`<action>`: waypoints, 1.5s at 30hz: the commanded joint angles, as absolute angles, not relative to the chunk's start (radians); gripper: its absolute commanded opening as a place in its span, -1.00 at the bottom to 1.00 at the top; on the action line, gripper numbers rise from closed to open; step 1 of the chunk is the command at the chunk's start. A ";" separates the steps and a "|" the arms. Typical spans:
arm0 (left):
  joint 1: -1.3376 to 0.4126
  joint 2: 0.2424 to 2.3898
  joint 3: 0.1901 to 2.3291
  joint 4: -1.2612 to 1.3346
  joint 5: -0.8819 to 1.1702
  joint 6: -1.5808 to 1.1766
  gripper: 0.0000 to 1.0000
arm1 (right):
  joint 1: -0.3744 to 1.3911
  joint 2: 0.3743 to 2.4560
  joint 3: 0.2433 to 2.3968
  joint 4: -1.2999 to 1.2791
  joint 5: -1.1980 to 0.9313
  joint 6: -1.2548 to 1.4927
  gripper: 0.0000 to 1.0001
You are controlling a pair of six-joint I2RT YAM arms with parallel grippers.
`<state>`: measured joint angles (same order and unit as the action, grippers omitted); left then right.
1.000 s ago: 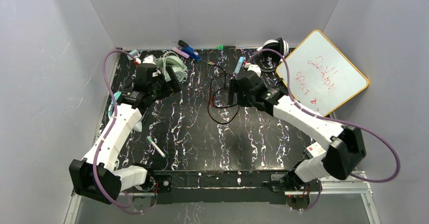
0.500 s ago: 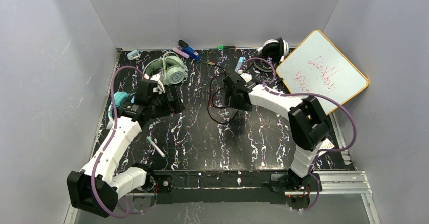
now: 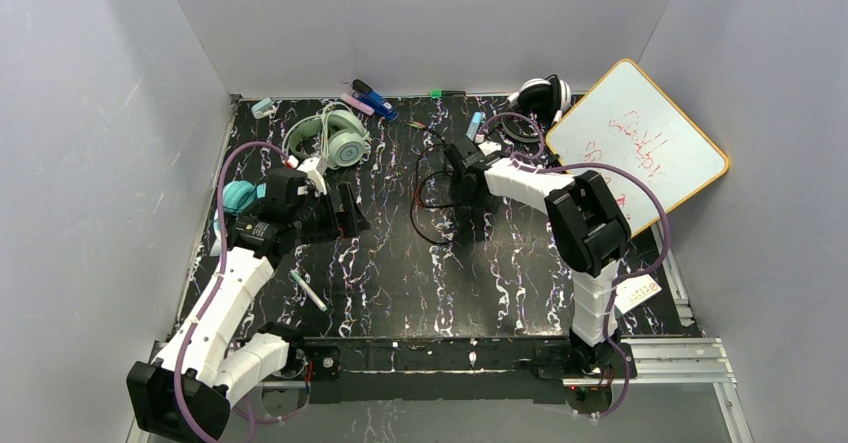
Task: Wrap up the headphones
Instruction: Move the headphones cable to the center of the board.
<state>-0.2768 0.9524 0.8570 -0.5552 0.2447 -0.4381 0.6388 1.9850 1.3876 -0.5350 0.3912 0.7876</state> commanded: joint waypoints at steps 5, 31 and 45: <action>-0.275 0.928 0.857 -0.568 0.281 -0.430 0.87 | 0.618 1.925 1.324 -0.362 0.309 0.736 0.54; -0.275 0.985 0.940 -0.600 0.261 -0.447 0.88 | 0.610 2.048 1.401 -0.497 0.309 0.766 -0.97; -0.275 1.026 0.963 -0.619 0.249 -0.433 0.90 | 1.351 1.792 1.301 -0.447 0.290 0.714 -0.97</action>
